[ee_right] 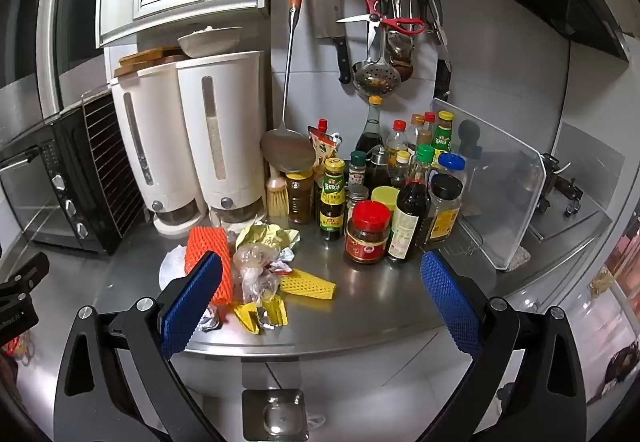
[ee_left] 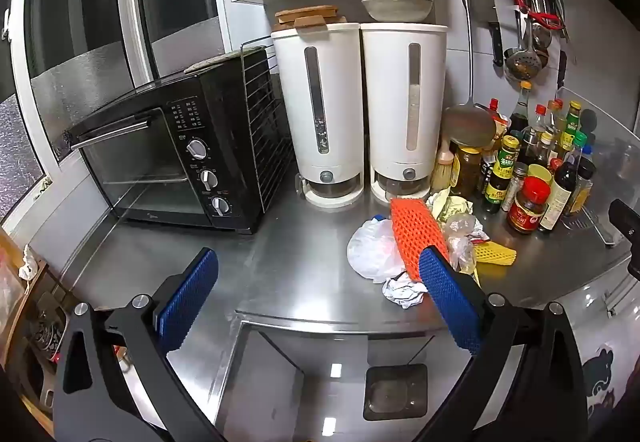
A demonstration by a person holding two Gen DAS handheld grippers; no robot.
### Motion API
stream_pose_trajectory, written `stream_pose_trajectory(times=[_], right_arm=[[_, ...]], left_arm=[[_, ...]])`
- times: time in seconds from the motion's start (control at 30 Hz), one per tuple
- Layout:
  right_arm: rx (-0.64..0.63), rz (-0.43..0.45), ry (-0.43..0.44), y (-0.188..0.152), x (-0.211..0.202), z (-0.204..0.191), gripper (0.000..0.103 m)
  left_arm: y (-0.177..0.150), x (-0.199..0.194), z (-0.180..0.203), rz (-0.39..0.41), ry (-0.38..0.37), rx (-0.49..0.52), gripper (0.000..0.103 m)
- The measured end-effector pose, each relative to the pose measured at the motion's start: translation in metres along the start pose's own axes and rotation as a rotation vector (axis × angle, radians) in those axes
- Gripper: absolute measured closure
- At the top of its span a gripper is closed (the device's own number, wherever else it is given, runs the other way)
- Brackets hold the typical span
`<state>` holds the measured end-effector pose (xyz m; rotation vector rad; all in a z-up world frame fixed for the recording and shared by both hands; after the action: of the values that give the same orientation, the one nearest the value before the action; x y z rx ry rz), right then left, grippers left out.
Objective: Collect trash
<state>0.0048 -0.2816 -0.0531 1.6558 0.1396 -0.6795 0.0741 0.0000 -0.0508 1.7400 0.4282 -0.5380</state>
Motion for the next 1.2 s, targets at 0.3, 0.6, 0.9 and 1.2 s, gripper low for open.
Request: stream_pose_trajectory(times=[0.3, 0.6, 0.9, 1.2], right_arm=[[0.002, 0.002, 0.007, 0.0, -0.002, -0.001, 0.003], [0.006, 0.003, 0.012, 0.001, -0.001, 0.0, 0.003], [0.009, 0.004, 0.018, 0.001, -0.002, -0.001, 0.003], [0.01, 0.006, 0.022, 0.001, -0.004, -0.002, 0.003]], left_arm=[[0.001, 0.001, 0.004, 0.002, 0.0, -0.002, 0.008], [0.006, -0.002, 0.007, 0.008, 0.0, -0.012, 0.008], [0.004, -0.005, -0.002, 0.006, -0.007, -0.019, 0.008], [0.004, -0.005, -0.004, 0.006, -0.008, -0.024, 0.008]])
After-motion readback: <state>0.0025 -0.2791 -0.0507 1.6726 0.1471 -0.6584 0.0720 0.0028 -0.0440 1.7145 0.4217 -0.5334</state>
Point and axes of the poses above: each gripper's, at about its wrist camera, not at the fingertips, and x roughly the way its jaws point, z to its right, y to its top, the point moved 9 cm from there along x, roughly the way its jaws point, and after that the axes turned 4 degrees about x, right-handed, at the moved point
